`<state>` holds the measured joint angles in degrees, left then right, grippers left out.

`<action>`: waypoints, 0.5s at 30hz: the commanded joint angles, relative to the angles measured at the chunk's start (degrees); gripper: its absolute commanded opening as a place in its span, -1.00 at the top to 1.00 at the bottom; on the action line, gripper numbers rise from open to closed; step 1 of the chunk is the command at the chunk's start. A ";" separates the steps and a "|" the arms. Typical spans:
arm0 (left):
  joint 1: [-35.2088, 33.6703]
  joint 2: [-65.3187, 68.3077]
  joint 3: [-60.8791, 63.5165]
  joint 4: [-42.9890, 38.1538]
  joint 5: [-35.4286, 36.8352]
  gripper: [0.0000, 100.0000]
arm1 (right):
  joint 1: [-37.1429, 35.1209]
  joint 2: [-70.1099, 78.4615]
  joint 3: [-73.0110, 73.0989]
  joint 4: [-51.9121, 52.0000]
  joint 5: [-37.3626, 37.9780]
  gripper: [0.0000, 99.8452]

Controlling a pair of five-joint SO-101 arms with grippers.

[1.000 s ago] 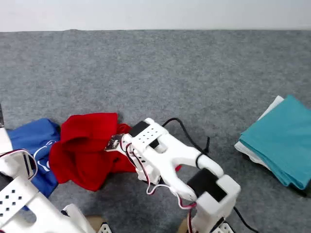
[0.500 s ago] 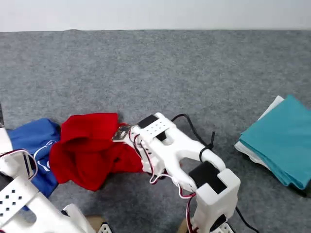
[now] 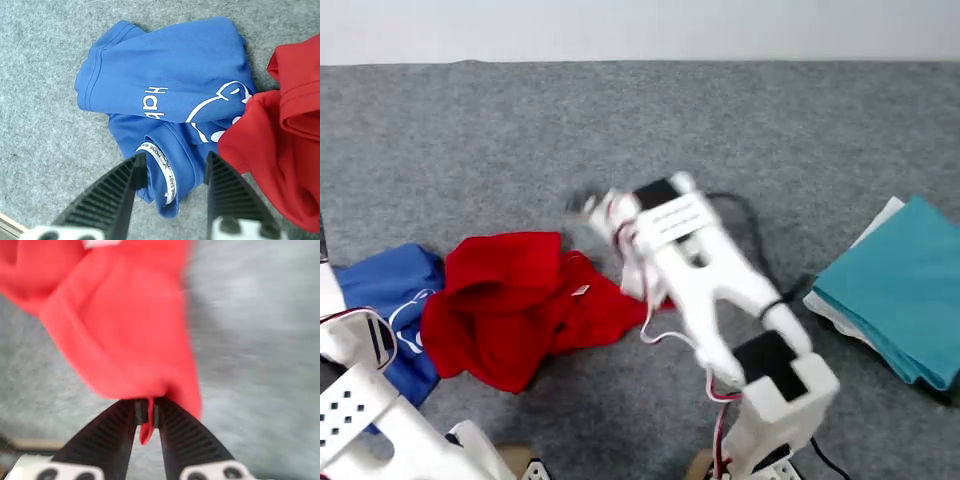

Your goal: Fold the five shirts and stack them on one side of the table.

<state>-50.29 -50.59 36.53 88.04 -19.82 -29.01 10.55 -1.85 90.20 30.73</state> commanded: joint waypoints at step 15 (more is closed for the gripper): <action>31.21 -8.88 9.10 2.11 -0.35 0.61 | 28.70 -10.33 -29.36 5.32 -3.96 0.98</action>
<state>-26.37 -58.68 42.77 90.59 -19.82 -2.55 2.99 -27.87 93.98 27.82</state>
